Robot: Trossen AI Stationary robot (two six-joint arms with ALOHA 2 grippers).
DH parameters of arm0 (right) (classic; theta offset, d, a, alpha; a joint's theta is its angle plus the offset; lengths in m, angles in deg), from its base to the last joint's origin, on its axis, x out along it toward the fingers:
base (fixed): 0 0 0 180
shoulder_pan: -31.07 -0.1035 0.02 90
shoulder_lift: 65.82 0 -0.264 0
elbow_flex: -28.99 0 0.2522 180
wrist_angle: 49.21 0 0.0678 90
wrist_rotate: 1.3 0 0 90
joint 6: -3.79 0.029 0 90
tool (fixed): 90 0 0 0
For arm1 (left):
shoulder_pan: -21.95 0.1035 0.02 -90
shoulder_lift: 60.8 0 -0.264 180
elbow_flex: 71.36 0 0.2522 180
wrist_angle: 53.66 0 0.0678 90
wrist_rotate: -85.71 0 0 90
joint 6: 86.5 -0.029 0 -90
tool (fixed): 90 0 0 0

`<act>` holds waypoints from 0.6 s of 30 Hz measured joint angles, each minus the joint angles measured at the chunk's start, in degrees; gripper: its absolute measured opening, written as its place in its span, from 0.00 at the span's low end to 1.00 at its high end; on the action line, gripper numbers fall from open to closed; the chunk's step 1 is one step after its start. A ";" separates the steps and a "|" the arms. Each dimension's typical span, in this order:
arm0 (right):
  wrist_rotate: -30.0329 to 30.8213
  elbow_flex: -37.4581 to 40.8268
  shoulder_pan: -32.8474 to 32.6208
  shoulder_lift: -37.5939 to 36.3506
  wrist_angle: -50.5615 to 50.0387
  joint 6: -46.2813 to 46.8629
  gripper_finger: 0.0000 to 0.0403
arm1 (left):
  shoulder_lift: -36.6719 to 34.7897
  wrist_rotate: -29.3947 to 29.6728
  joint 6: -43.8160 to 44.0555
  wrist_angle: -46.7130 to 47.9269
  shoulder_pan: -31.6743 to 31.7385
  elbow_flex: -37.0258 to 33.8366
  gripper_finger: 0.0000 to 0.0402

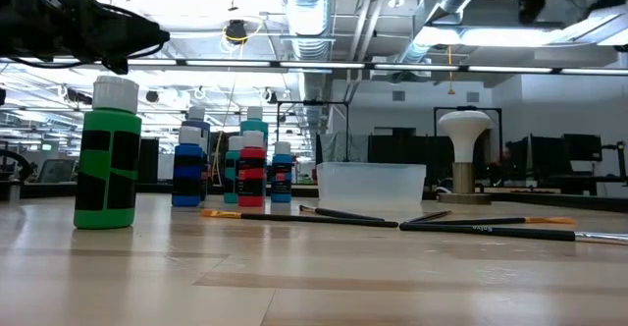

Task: Pick & Place Paint Supplies
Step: Put the large light blue paint bottle into the transparent bin

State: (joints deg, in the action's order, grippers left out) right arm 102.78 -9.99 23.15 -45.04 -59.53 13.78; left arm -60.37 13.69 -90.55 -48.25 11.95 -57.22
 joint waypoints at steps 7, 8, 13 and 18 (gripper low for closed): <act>0.20 -9.75 2.58 17.69 -1.39 -3.12 0.69 | 0.00 0.00 0.00 -0.33 0.00 0.01 0.00; 0.19 -11.06 3.10 20.33 -1.26 -3.42 0.69 | 0.00 0.00 0.00 -0.38 0.00 0.00 0.00; 0.17 -17.88 5.95 32.83 -1.07 -7.36 0.69 | 0.00 -0.02 0.00 -0.61 0.00 0.00 0.00; 0.16 -26.46 9.34 45.12 -0.51 -9.21 0.69 | 0.00 0.00 0.00 -0.77 0.00 -0.01 0.00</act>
State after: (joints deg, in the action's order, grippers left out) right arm 102.95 -36.45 32.49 0.08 -60.04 4.57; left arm -60.37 13.68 -90.55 -49.02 11.95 -57.24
